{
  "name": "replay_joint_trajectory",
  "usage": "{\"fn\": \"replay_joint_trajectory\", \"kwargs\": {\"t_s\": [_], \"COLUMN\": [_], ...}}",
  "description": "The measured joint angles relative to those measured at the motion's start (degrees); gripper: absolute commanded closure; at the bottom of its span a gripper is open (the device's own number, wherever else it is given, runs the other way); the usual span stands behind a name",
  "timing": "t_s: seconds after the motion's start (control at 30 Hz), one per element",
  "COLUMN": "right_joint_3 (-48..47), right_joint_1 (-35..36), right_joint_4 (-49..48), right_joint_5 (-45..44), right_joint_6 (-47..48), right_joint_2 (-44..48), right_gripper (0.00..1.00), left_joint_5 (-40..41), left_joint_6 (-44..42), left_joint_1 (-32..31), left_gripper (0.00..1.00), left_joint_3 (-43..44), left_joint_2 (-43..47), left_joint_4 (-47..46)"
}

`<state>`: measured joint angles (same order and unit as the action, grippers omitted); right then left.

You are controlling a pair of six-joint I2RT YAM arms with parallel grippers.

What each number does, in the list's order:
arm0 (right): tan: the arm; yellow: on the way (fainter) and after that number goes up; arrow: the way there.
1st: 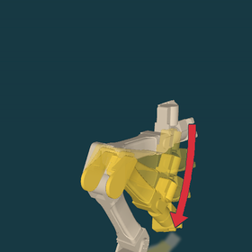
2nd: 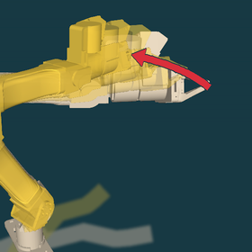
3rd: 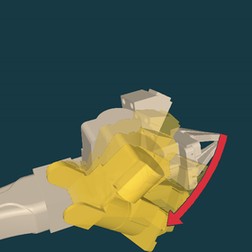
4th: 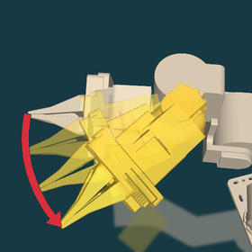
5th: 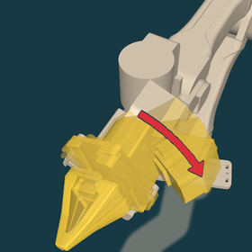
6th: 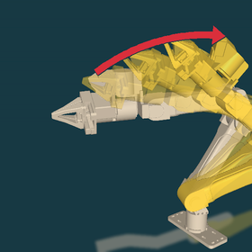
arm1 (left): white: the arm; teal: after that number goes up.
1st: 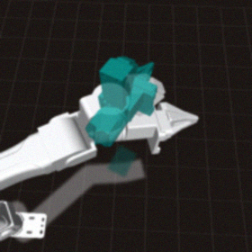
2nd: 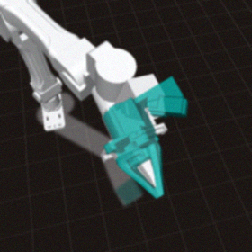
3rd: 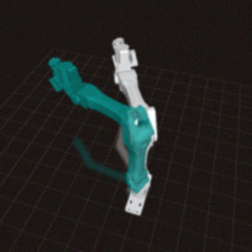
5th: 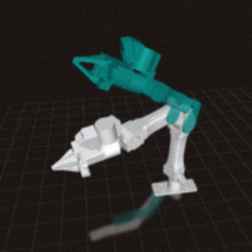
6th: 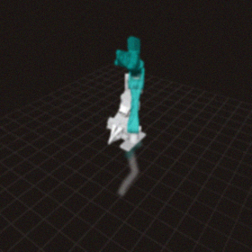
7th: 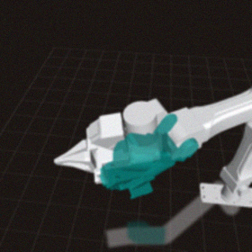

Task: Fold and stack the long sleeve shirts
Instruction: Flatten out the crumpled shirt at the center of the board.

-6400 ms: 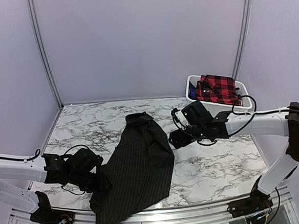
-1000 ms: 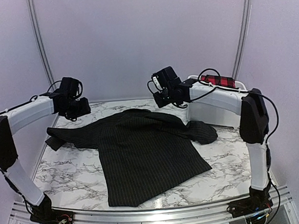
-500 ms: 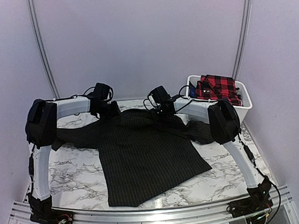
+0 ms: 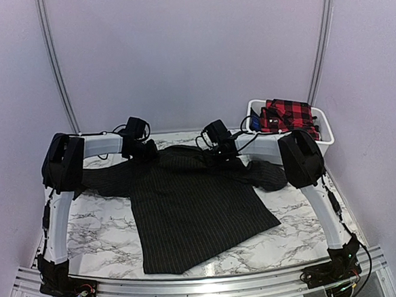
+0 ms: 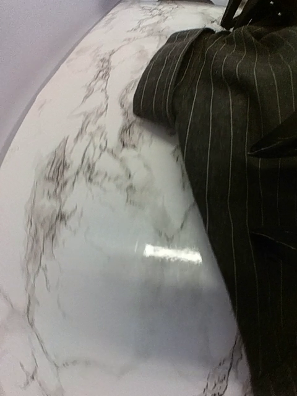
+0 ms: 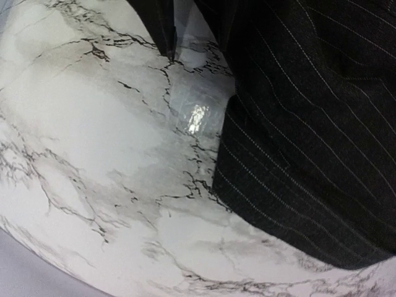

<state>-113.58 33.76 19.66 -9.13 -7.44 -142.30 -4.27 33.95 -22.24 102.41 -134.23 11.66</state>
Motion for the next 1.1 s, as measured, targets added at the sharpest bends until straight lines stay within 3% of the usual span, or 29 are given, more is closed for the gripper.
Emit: {"fn": "replay_joint_trajectory", "kwargs": {"t_s": [0.2, 0.3, 0.4, 0.63, 0.83, 1.1], "right_joint_3": [-8.98, -14.62, -13.99, 5.16, 22.38, 36.7], "right_joint_1": [-0.98, -1.16, -1.01, 3.1, 8.48, 9.03], "right_joint_4": [4.04, 5.2, 4.7, 1.86, -1.31, -3.67], "right_joint_5": [-0.22, -0.26, -0.2, 0.2, 1.86, 3.54], "right_joint_6": [1.86, 3.13, 3.61, 3.54, 1.7, -2.12], "right_joint_2": [-2.4, -2.4, 0.85, 15.13, 20.79, 24.63], "right_gripper": [0.44, 0.41, 0.4, 0.41, 0.41, 0.41], "left_joint_5": [1.51, 3.08, 5.09, 6.56, 7.41, 6.51], "left_joint_6": [3.21, 4.59, 5.7, 5.81, 2.14, -2.23], "left_joint_1": [4.46, 6.82, 8.55, 9.64, 6.01, -0.76], "left_gripper": [0.62, 0.61, 0.61, 0.56, 0.52, 0.54], "left_joint_3": [-3.58, -6.67, -10.58, -14.51, -14.91, -0.55], "left_joint_2": [0.55, 2.27, 4.85, 7.58, 9.94, 8.07], "left_joint_4": [-2.38, -3.76, -4.11, -4.42, -3.72, -4.57]}}
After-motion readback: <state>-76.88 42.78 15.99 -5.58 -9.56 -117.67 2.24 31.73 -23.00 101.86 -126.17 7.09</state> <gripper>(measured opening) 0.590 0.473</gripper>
